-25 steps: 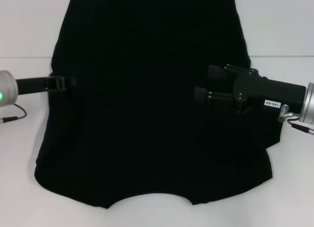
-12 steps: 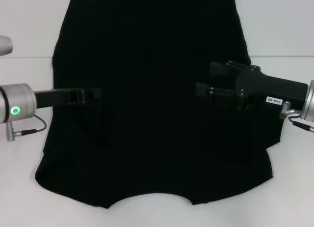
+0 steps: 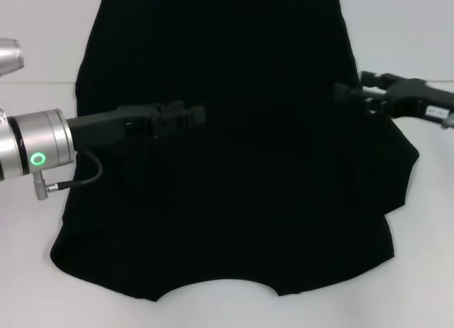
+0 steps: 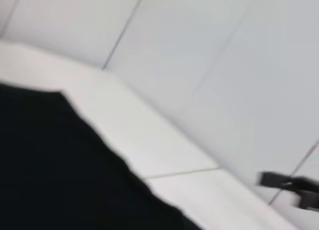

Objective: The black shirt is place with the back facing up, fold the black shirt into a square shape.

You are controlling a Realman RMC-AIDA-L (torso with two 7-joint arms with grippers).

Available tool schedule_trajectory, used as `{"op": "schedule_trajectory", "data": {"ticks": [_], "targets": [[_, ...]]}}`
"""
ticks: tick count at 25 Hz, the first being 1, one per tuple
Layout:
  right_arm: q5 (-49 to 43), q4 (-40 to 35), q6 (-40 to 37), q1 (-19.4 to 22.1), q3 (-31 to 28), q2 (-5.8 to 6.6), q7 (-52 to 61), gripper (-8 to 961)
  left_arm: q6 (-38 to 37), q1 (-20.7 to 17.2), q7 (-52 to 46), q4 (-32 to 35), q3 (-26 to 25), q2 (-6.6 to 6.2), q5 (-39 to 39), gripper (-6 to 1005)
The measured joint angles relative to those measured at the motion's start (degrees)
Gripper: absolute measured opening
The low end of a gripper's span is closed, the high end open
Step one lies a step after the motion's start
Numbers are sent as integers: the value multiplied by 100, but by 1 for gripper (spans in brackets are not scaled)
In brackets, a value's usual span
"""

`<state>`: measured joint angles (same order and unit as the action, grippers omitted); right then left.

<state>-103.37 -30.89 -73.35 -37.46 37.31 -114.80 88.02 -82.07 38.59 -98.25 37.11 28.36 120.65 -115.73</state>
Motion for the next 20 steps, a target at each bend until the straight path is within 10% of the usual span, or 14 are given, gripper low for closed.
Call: {"op": "schedule_trajectory", "data": {"ticks": [8,20], "targets": [[-1262,-73,635,-153,128,626,3102,880,-245,-88,1767,-159,275,55,36,743],[-3077,-365,591,-211,197,662,4983,845,-120,-317,2859,57,1068,210,-173,943]]}}
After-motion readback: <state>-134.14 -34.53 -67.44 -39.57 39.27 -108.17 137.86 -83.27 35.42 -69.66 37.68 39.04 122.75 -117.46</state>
